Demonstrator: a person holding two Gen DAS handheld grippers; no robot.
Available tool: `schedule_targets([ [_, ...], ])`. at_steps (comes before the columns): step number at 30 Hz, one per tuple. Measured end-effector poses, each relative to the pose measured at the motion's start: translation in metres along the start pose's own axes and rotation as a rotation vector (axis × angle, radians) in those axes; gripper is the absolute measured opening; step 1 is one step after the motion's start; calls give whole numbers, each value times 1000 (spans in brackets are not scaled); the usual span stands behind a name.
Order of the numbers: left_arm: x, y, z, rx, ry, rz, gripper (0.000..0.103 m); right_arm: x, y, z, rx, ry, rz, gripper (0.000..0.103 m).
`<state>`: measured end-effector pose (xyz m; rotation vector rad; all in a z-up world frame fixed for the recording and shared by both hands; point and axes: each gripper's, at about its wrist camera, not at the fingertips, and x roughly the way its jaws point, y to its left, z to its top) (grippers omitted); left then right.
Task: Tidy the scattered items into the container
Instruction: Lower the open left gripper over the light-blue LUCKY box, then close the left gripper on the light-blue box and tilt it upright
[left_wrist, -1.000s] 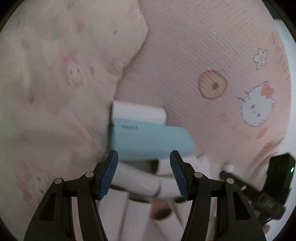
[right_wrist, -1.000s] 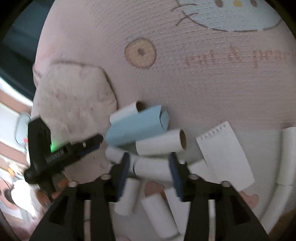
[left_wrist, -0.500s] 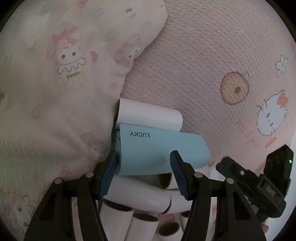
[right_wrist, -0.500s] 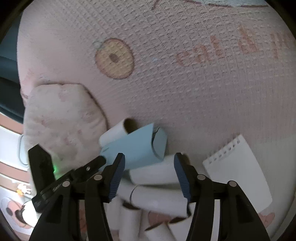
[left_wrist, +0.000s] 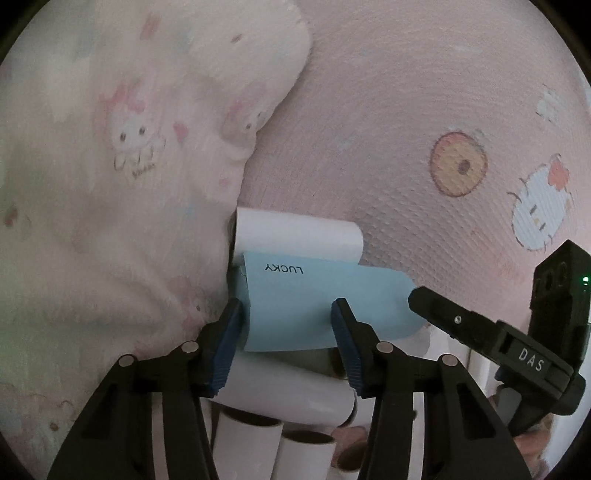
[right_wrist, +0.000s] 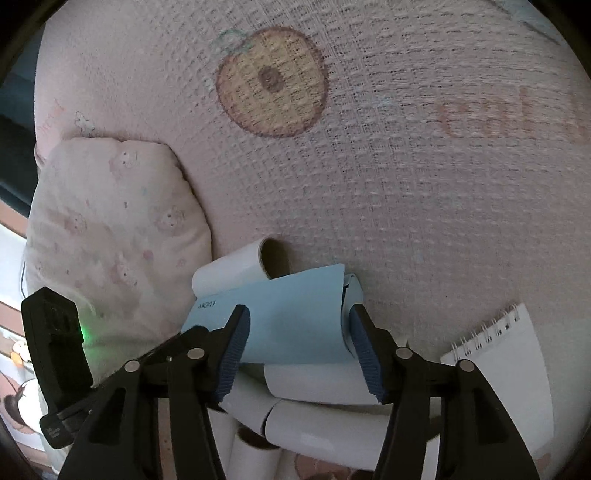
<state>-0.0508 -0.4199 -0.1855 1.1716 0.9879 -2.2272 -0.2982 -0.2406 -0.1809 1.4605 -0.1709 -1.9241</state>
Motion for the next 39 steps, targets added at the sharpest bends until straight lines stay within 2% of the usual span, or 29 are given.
schedule_targets([
  [2, -6, -11, -2, 54, -20, 20, 52, -8, 3, -6, -30, -25, -13, 45],
  [6, -20, -36, -11, 166, -52, 28, 52, -28, 7, -14, -74, -46, -94, 40],
  [13, -42, -59, -31, 251, -41, -34, 52, -75, -13, -41, 13, -90, -36, 35],
  [15, -48, -67, -44, 277, -30, -57, 52, -92, -18, -58, 32, -114, -31, 35],
  [17, -44, -78, -48, 313, -12, -81, 52, -103, -19, -72, 24, -132, -56, 35],
  [19, -51, -83, -71, 339, 5, -91, 52, -112, -21, -87, 25, -146, -94, 35],
  [23, -40, -100, -92, 415, 46, -112, 52, -127, -35, -121, 55, -140, -141, 35],
  [25, -36, -103, -100, 408, 60, -134, 52, -132, -46, -137, 86, -140, -148, 35],
  [27, -35, -106, -105, 413, 59, -143, 52, -142, -46, -152, 92, -178, -141, 35],
  [32, -34, -109, -113, 459, 45, -131, 52, -145, -46, -168, 83, -165, -124, 35],
  [37, -10, -90, -114, 367, 141, -144, 53, -131, -45, -181, 55, -84, -137, 35],
  [39, -10, -82, -112, 330, 142, -176, 52, -119, -41, -185, 22, -51, -176, 36],
])
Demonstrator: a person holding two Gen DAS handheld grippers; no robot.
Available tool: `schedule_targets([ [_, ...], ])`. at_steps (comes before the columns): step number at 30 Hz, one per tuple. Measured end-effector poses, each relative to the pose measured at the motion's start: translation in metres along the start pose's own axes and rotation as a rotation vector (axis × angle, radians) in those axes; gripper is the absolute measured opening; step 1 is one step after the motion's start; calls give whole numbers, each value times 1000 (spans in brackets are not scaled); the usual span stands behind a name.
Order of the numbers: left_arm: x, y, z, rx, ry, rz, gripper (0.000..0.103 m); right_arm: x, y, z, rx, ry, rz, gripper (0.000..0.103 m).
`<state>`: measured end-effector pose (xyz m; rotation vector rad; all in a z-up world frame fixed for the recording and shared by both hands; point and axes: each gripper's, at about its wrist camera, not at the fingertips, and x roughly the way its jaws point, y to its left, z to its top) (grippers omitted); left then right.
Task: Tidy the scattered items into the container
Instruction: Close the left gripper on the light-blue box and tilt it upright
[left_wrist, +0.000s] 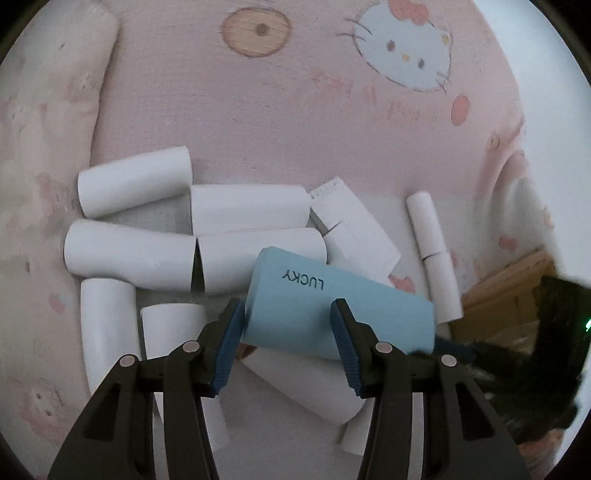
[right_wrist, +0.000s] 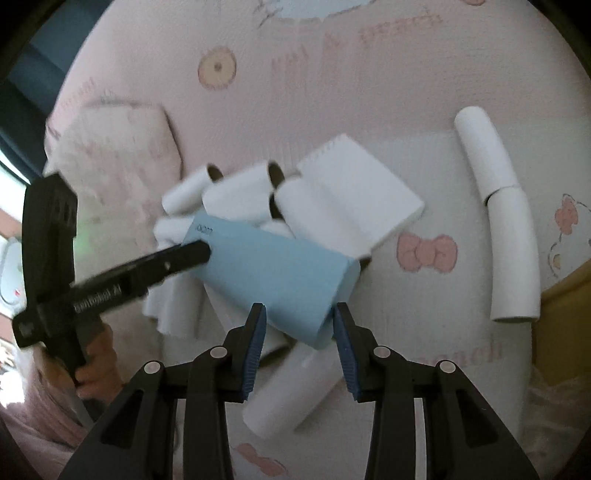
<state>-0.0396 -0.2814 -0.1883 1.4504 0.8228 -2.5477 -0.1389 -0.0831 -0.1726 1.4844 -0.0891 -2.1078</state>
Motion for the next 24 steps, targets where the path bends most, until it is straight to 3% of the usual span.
schedule_targets([
  [5, -1, 9, 2, -49, 5, -49, 52, 2, 5, 0, -53, 14, -40, 37],
  [7, -1, 10, 1, -53, 7, -74, 53, 3, 9, 3, -82, 30, -90, 51],
  [8, -1, 11, 0, -54, 7, -80, 54, 4, 14, 4, -121, 41, -140, 61],
  [10, -1, 11, -1, -53, 5, -92, 56, 6, 28, 3, -250, 37, -256, 64],
  [12, -4, 13, -2, -63, -2, -109, 59, 9, 44, 0, -393, 43, -314, 67],
  [15, -11, 17, -4, -79, -11, -127, 59, 17, 58, -1, -523, 69, -331, 69],
  [20, -21, 10, -16, -24, -43, -64, 59, 30, 68, 4, -638, 86, -363, 72],
  [24, -22, 10, -30, 0, -5, -55, 43, 37, 70, 14, -664, 97, -317, 75],
])
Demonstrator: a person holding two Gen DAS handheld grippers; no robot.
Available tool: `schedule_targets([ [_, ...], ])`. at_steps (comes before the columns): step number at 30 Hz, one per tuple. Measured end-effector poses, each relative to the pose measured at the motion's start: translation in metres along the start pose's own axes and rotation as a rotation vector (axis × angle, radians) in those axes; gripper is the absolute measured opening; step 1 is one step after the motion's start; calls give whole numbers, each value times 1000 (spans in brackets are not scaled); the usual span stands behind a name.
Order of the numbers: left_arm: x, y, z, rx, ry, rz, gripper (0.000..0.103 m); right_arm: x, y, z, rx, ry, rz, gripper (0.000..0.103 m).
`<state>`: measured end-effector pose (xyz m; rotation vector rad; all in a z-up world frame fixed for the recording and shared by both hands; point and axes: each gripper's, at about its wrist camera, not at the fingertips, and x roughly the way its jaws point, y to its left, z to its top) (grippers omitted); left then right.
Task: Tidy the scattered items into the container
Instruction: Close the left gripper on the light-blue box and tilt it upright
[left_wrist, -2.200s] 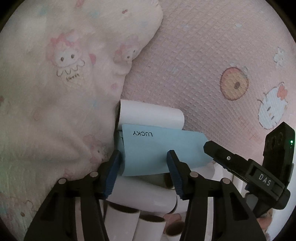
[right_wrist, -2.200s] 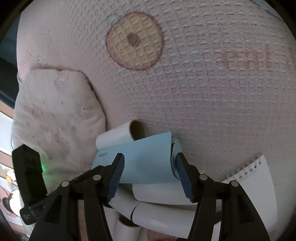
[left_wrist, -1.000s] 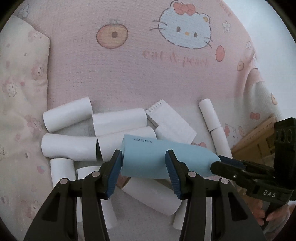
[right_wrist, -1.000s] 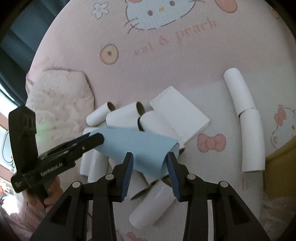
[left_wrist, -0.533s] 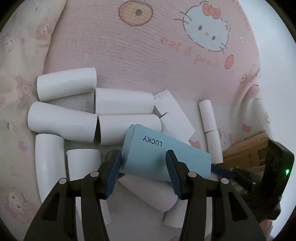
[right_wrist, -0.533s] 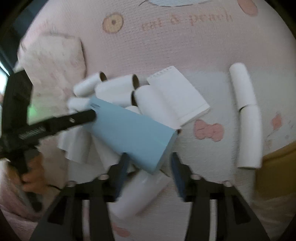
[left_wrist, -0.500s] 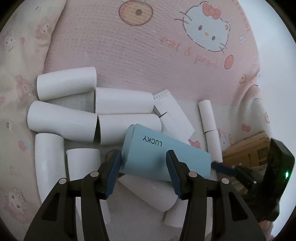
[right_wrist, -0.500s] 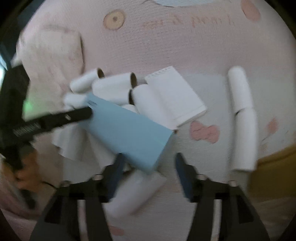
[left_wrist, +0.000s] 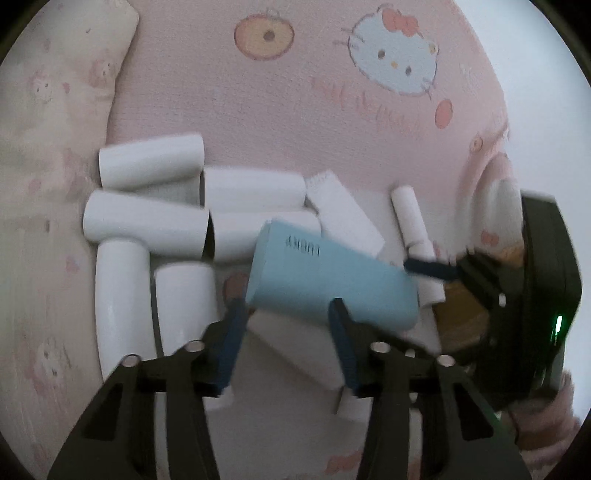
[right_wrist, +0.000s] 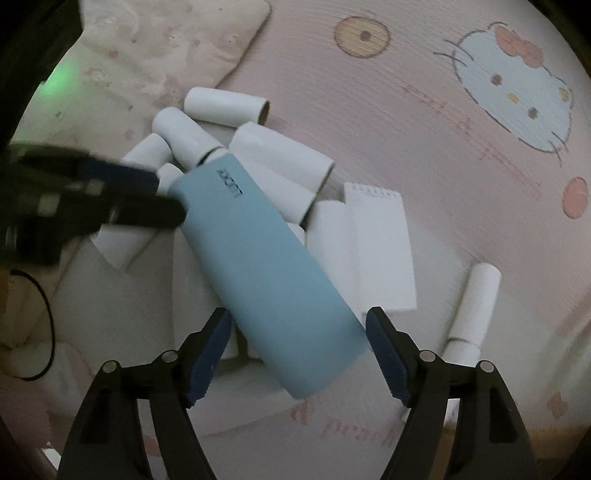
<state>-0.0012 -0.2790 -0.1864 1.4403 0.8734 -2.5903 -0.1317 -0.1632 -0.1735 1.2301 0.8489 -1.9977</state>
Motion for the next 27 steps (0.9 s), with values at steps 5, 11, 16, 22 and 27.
schedule_targets([
  [5, 16, 7, -6, -61, 59, -28, 28, 11, -12, 11, 24, 20, 119, 78],
  [11, 18, 7, 2, -83, 16, -29, 28, 12, -16, 21, 66, 27, 208, 78],
  [16, 21, 11, 10, -126, -4, -56, 28, 17, -22, 32, 129, 16, 261, 79],
  [22, 24, 20, 17, -186, -10, -107, 28, 19, -4, 37, 75, 27, 205, 81],
  [27, 32, 28, 16, -267, 15, -168, 43, 25, -2, 37, 96, 37, 194, 72],
])
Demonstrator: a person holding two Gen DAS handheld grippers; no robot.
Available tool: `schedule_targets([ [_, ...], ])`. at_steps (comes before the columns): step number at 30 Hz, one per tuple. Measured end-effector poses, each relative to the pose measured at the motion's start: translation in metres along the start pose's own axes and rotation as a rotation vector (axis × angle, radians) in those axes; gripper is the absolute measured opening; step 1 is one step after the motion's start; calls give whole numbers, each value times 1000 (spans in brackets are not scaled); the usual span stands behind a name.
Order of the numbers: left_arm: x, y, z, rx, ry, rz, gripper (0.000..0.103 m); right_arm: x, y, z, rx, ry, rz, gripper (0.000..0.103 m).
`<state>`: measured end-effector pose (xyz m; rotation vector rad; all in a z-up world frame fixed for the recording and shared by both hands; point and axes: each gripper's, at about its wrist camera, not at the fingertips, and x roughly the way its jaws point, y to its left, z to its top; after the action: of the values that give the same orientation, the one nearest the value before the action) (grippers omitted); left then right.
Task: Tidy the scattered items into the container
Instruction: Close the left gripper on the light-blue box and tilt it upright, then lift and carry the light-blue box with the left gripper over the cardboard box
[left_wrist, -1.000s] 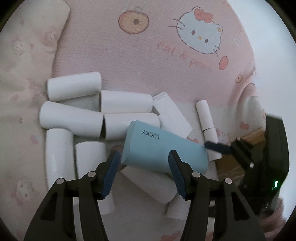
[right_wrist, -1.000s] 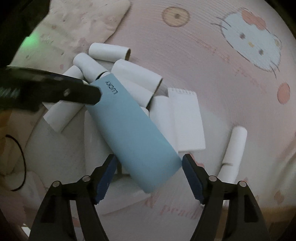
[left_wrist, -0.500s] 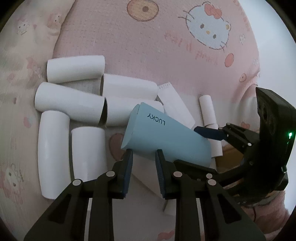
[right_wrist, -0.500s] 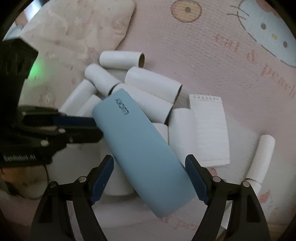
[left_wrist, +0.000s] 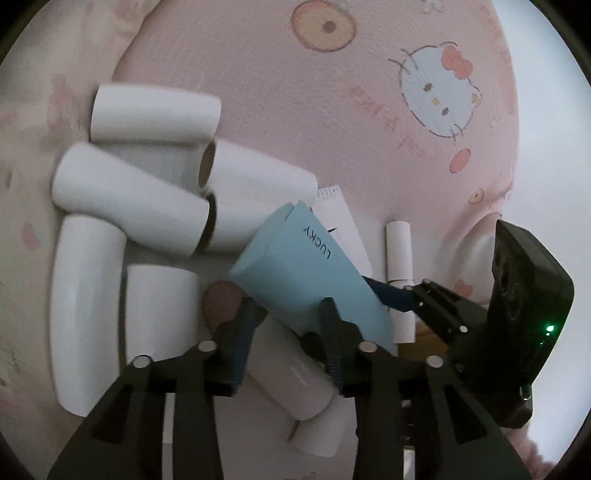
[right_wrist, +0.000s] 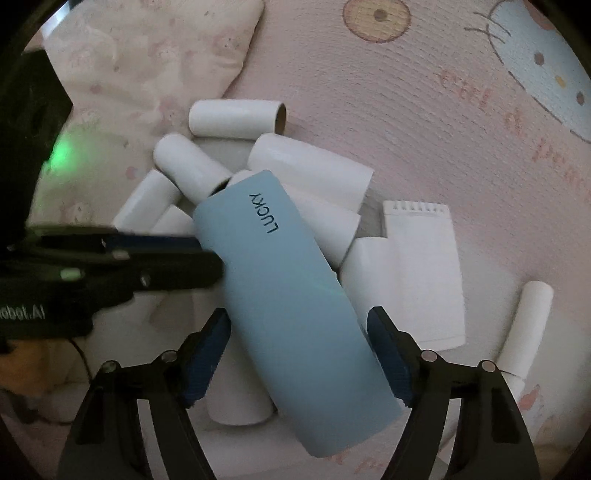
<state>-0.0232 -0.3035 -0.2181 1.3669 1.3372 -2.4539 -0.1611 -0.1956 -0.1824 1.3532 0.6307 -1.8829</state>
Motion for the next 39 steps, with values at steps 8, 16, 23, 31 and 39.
schedule_targets([
  [8, 2, -5, 4, -27, -45, 16, 49, -4, 11, 2, 46, -21, 75, 60],
  [16, -13, -37, 5, 46, -96, -60, 48, -26, 19, -4, 80, -67, 49, 59],
  [23, -35, -90, -9, 177, -164, -112, 48, -75, 26, -25, 93, -145, -53, 58],
  [31, -63, -141, -26, 277, -213, -171, 48, -135, 36, -48, 121, -253, -154, 58],
  [39, -82, -187, -48, 355, -271, -253, 46, -192, 28, -70, 155, -359, -246, 58],
])
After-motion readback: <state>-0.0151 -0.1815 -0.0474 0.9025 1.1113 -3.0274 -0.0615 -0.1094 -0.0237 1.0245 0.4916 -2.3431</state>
